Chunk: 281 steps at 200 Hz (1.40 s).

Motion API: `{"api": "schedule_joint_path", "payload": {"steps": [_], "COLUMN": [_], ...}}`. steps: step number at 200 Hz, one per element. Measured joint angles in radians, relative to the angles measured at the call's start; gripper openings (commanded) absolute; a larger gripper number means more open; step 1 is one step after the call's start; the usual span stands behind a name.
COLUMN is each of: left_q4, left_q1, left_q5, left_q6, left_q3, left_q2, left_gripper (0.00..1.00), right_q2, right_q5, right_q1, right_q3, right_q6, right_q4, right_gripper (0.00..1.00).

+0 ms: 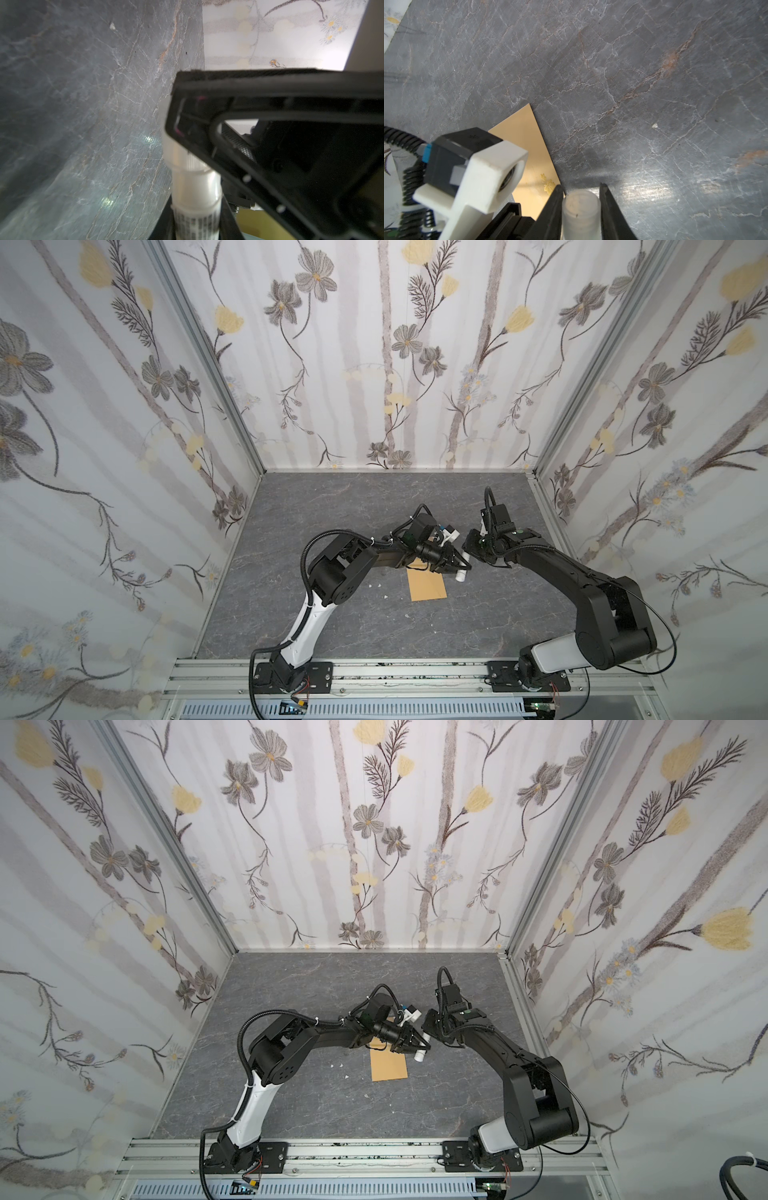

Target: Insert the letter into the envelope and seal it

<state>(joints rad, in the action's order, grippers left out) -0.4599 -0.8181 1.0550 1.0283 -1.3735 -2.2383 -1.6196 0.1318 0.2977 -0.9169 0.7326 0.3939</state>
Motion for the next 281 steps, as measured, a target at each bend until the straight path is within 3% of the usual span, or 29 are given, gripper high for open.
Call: {"api": "schedule_joint_path", "payload": {"steps": [281], "left_q4": [-0.014], "left_q1": [0.008], "left_q5": [0.011], "left_q6": [0.003], "left_q3": [-0.001], "left_q2": [-0.002], "left_gripper": [0.0], "right_q2": [0.049], "right_q5": [-0.008], "right_q1": [0.016], "right_q3": [0.032], "right_q6": [0.018], "right_q4": [-0.018], "right_gripper": [0.3]}}
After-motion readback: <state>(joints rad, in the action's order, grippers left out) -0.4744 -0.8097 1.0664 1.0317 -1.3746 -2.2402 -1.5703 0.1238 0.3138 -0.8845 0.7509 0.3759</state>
